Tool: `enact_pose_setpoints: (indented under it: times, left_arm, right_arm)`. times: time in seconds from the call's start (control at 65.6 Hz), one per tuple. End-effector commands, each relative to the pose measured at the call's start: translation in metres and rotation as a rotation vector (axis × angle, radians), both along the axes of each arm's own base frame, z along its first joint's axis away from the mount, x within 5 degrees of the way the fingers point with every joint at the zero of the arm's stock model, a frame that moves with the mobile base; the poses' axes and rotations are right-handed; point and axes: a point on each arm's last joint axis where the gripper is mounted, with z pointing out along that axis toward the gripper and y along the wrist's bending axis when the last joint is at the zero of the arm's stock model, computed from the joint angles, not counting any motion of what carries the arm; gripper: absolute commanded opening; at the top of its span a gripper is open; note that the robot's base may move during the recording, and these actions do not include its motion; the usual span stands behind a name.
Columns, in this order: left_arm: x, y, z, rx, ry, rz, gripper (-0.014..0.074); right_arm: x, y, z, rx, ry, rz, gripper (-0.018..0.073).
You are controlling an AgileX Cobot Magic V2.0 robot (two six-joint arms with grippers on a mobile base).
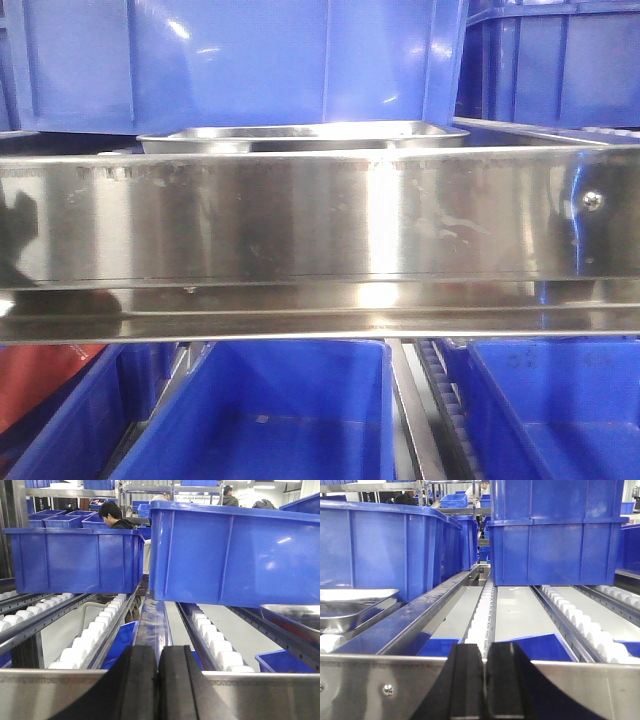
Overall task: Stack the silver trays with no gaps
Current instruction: 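Reach both grippers toward the silver tray on the upper shelf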
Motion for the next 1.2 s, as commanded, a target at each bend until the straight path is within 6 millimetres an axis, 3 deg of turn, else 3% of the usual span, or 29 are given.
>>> enact_pose_setpoints:
  times: [0.0, 1.188]
  left_arm:
    - [-0.0006, 0.0001, 0.0032, 0.0, -0.026, 0.002, 0.0004]
    - [-0.0007, 0.0001, 0.0041, -0.001, -0.035, 0.002, 0.0004]
  right_arm:
    - [-0.0004, -0.0005, 0.0024, -0.005, -0.027, -0.008, -0.0022]
    - [-0.0007, -0.0009, 0.0068, -0.006, -0.076, -0.012, -0.0022]
